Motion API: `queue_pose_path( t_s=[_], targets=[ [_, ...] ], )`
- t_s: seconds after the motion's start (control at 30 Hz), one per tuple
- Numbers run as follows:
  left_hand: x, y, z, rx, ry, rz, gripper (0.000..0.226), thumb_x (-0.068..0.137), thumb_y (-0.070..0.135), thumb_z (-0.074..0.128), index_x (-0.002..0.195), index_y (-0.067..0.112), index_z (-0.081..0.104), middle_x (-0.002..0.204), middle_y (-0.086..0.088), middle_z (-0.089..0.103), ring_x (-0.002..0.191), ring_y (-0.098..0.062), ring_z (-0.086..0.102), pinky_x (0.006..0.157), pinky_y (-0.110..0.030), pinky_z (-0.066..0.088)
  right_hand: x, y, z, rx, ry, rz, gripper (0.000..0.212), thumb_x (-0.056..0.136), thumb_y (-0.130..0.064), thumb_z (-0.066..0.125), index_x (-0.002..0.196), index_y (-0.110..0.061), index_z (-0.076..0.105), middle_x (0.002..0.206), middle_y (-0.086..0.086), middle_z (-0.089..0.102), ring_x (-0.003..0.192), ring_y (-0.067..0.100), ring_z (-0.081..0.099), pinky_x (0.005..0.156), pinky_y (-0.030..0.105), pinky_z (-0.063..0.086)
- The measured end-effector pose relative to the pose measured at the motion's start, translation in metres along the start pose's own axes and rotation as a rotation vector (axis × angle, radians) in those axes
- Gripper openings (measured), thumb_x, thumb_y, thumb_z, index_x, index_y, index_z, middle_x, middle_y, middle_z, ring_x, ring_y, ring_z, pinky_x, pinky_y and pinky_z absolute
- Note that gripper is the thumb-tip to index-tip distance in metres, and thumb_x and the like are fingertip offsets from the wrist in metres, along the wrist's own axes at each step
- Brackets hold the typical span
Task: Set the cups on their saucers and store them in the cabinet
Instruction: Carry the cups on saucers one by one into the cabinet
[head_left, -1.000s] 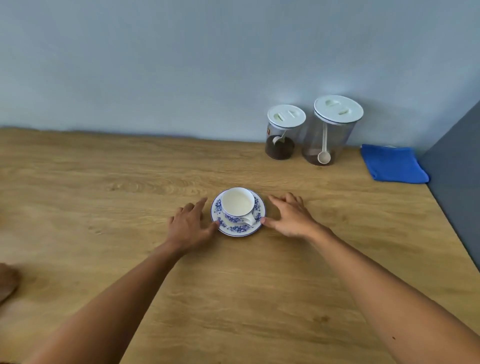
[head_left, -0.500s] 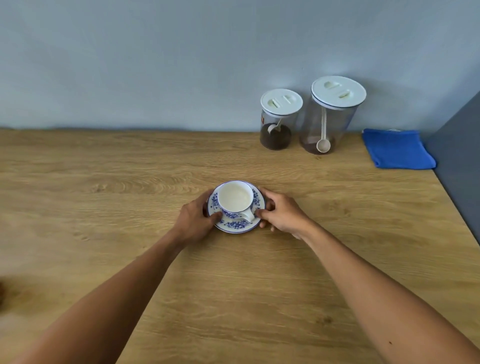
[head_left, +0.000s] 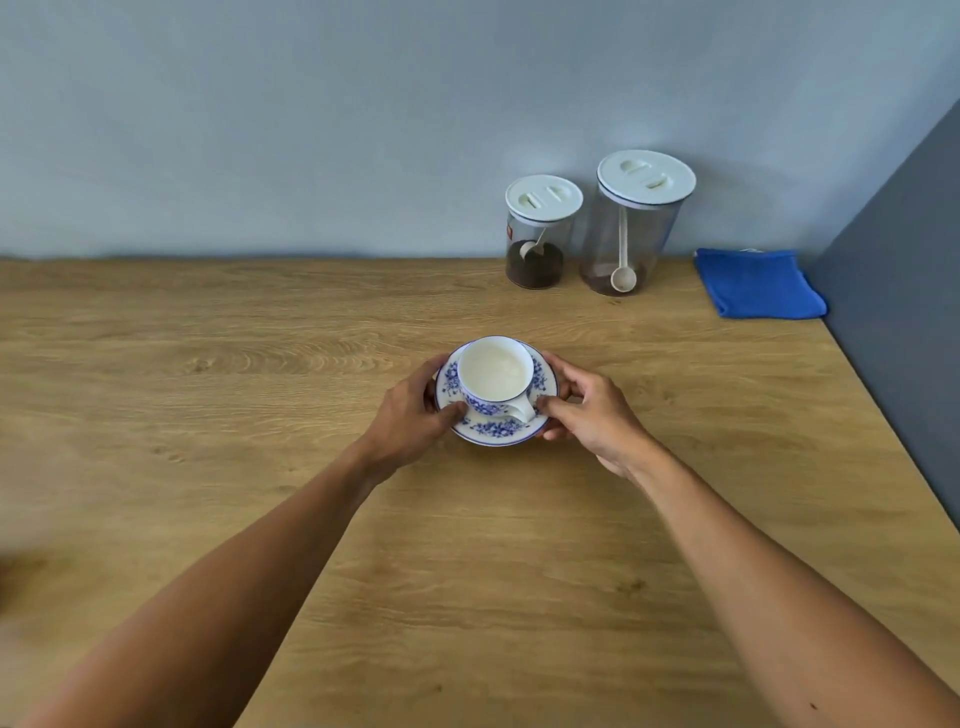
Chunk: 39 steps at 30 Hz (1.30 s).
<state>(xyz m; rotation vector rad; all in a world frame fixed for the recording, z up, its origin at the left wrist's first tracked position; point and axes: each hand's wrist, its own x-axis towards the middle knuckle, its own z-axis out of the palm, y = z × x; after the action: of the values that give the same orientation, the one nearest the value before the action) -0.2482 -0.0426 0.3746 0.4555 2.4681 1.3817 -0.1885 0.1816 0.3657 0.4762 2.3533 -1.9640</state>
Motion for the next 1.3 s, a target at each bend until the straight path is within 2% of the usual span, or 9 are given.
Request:
queue_pose_path(
  t_s=[0.2, 0.47, 0.63, 0.77, 0.83, 1.0, 1.1, 1.17, 1.3],
  targets=[
    [-0.046, 0.014, 0.011, -0.04, -0.094, 0.081, 0.058, 0.087, 0.008, 0.069, 0.139, 0.027, 0.05, 0.079, 0.016, 0.057, 0.067, 0.01, 0.055, 0.064, -0.003, 0.04, -0.076, 0.004, 0.0, 0.061, 0.109, -0.026, 0.059, 0.089, -0.001, 0.067, 0.108, -0.056, 0.058, 0.082, 0.003, 0.047, 0.08, 0.014, 0.065, 0.063, 0.027, 0.058],
    [-0.136, 0.016, 0.033, -0.057, -0.251, 0.158, 0.058, 0.086, 0.01, 0.07, 0.139, 0.023, 0.05, 0.092, 0.008, 0.062, 0.07, 0.006, 0.054, 0.068, -0.006, 0.042, -0.198, 0.038, 0.007, 0.127, 0.264, 0.039, 0.059, 0.09, -0.001, 0.067, 0.14, -0.027, 0.053, 0.081, 0.0, 0.042, 0.072, 0.011, 0.062, 0.059, 0.023, 0.057],
    [-0.198, 0.017, 0.055, -0.067, -0.278, 0.17, 0.058, 0.086, 0.009, 0.071, 0.14, 0.018, 0.05, 0.091, 0.012, 0.062, 0.07, 0.007, 0.055, 0.067, -0.006, 0.041, -0.27, 0.053, 0.009, 0.145, 0.3, 0.047, 0.06, 0.09, -0.003, 0.069, 0.139, -0.032, 0.052, 0.084, -0.001, 0.05, 0.069, 0.008, 0.067, 0.06, 0.022, 0.058],
    [-0.256, 0.015, 0.073, -0.109, -0.277, 0.168, 0.055, 0.086, 0.007, 0.07, 0.137, 0.019, 0.051, 0.092, 0.014, 0.064, 0.071, 0.009, 0.056, 0.069, -0.007, 0.042, -0.331, 0.065, 0.011, 0.137, 0.289, 0.021, 0.059, 0.091, -0.001, 0.066, 0.128, -0.044, 0.052, 0.08, -0.007, 0.055, 0.069, 0.004, 0.067, 0.063, 0.022, 0.059],
    [-0.283, 0.01, 0.082, -0.13, -0.282, 0.144, 0.059, 0.086, 0.01, 0.072, 0.14, 0.02, 0.049, 0.098, 0.011, 0.067, 0.078, 0.006, 0.06, 0.075, -0.013, 0.046, -0.358, 0.074, 0.014, 0.132, 0.274, 0.015, 0.058, 0.091, 0.0, 0.065, 0.127, -0.045, 0.055, 0.081, -0.008, 0.053, 0.069, 0.005, 0.067, 0.065, 0.024, 0.059],
    [-0.349, -0.009, 0.095, -0.202, -0.351, 0.098, 0.059, 0.089, 0.012, 0.071, 0.141, 0.025, 0.048, 0.12, 0.005, 0.068, 0.108, -0.013, 0.066, 0.093, -0.03, 0.054, -0.422, 0.099, 0.028, 0.126, 0.257, -0.009, 0.06, 0.091, 0.001, 0.063, 0.103, -0.058, 0.059, 0.068, -0.015, 0.048, 0.07, 0.009, 0.067, 0.066, 0.027, 0.061],
    [-0.376, -0.017, 0.1, -0.183, -0.365, 0.084, 0.058, 0.089, 0.014, 0.071, 0.141, 0.025, 0.048, 0.116, 0.007, 0.068, 0.099, -0.005, 0.064, 0.087, -0.023, 0.054, -0.446, 0.116, 0.034, 0.12, 0.254, 0.012, 0.062, 0.091, 0.001, 0.064, 0.103, -0.06, 0.06, 0.06, -0.023, 0.048, 0.069, 0.011, 0.068, 0.068, 0.03, 0.061],
    [-0.386, -0.023, 0.104, -0.164, -0.356, 0.07, 0.059, 0.09, 0.013, 0.071, 0.143, 0.023, 0.046, 0.113, 0.007, 0.066, 0.087, 0.003, 0.061, 0.078, -0.015, 0.05, -0.453, 0.128, 0.04, 0.108, 0.271, 0.032, 0.059, 0.09, -0.003, 0.066, 0.111, -0.059, 0.063, 0.066, -0.019, 0.049, 0.07, 0.012, 0.069, 0.072, 0.034, 0.061],
    [-0.394, -0.044, 0.118, -0.165, -0.362, 0.03, 0.059, 0.09, 0.009, 0.069, 0.143, 0.02, 0.046, 0.114, 0.003, 0.067, 0.088, 0.005, 0.064, 0.073, -0.011, 0.049, -0.455, 0.156, 0.05, 0.117, 0.285, 0.085, 0.054, 0.091, -0.005, 0.067, 0.134, -0.035, 0.059, 0.079, -0.006, 0.047, 0.077, 0.012, 0.068, 0.071, 0.037, 0.063]
  ],
)
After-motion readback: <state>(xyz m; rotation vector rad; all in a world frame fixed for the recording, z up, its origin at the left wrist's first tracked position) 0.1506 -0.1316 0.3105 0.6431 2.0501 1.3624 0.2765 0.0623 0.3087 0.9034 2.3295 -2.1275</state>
